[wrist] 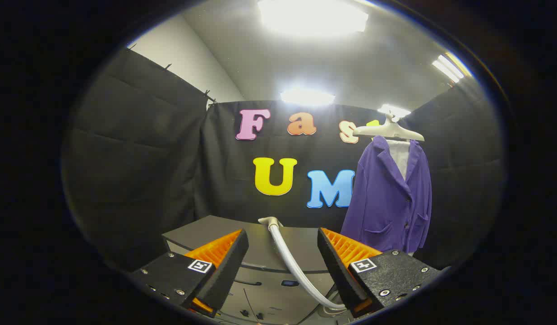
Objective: Iron the clothes twice with a garment steamer, once on the left side and once on the right side.
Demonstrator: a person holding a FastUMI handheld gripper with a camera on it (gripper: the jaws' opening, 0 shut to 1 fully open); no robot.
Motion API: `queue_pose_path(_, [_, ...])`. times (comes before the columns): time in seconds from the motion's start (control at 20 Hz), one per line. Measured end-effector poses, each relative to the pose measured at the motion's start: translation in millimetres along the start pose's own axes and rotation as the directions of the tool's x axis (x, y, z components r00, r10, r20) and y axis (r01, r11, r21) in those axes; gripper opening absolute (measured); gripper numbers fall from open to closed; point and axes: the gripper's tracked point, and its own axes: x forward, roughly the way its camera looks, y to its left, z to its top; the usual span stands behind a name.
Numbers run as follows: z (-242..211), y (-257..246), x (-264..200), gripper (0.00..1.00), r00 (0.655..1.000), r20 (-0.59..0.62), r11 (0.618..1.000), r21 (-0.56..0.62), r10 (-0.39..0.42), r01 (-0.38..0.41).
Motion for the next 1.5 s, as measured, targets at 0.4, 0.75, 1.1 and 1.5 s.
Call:
queue_pose_path(0.4, [-7,-26,-32,0.95,1.0,-0.013,0.999,0.051,-0.002,0.003])
queue_pose_path(0.75, [-20,-38,-56,0.95,0.994,-0.045,0.995,0.038,0.095,-0.093])
queue_pose_path(1.1, [-35,-57,-67,0.95,0.982,-0.078,0.984,-0.022,0.173,-0.175])
queue_pose_path(1.5, [-23,-58,-69,0.95,0.949,-0.089,0.952,-0.017,0.304,-0.306])
